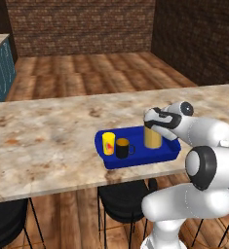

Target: There is a tray on the dining counter. Grab the cup, mug, and pitcher and place them on the tray. The pitcher may be placed next to the tray if it cannot fit the tray.

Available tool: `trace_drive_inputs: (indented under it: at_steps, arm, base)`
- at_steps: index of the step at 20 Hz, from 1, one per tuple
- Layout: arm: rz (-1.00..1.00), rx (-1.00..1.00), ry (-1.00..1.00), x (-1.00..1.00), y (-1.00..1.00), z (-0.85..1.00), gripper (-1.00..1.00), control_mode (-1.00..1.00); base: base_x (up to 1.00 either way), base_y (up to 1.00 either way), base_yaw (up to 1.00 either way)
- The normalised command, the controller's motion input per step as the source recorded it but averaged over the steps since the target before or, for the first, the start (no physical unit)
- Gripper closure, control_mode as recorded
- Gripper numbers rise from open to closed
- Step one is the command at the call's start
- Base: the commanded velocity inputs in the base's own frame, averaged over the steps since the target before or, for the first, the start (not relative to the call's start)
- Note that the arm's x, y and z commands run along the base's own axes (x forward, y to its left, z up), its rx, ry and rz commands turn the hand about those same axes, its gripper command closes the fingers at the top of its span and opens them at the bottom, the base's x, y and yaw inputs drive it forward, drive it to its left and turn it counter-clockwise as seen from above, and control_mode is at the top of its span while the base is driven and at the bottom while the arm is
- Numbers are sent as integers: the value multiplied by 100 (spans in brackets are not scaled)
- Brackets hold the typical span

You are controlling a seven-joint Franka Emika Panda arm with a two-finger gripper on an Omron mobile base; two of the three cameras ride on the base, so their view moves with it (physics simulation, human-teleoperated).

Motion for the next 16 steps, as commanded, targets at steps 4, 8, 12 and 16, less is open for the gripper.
trace_drive_inputs:
  at_steps: [4,8,12,16]
  arm:
    - [0,0,0,0,-3,0,-100,-100]
    - [0,0,0,0,-22,-8,-100,-100]
    - [0,0,0,0,-19,-20,-100,-100]
    - [0,0,0,0,-10,-34,-100,-100]
  base:
    - [0,0,0]
    - [0,0,0]
    - [0,0,0]
    - [0,0,0]
